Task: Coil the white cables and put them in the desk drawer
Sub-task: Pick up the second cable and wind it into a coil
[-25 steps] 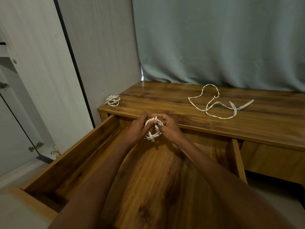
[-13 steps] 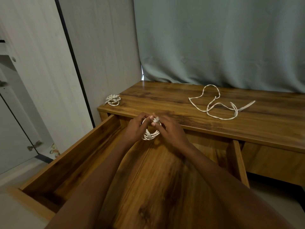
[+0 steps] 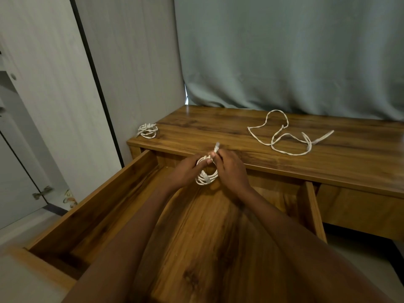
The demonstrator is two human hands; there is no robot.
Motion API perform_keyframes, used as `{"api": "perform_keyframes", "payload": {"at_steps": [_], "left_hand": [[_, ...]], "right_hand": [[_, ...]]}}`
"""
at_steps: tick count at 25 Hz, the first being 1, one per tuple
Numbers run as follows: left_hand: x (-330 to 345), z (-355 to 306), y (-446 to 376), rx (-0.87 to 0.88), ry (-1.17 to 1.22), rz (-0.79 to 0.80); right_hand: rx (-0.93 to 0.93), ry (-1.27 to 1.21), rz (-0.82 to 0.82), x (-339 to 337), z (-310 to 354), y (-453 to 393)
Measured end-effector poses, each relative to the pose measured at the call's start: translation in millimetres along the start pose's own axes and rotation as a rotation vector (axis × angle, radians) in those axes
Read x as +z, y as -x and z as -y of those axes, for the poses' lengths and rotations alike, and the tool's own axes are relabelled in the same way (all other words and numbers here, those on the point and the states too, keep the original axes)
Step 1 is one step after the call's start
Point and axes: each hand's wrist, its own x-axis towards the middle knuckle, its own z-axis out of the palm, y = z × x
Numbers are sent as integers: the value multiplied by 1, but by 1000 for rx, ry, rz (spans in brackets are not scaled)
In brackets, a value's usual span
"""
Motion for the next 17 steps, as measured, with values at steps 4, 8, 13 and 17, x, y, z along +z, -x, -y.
{"api": "perform_keyframes", "payload": {"at_steps": [4, 8, 13, 17], "left_hand": [[2, -2, 5, -73, 173, 148], [13, -3, 3, -68, 136, -10], [21, 5, 0, 238, -120, -194], [19, 20, 0, 410, -203, -157]], "right_hand": [[93, -132, -3, 1, -9, -4], [111, -233, -21, 3, -12, -6], [539, -767, 9, -4, 4, -18], [784, -933, 238, -21, 2, -24]]}}
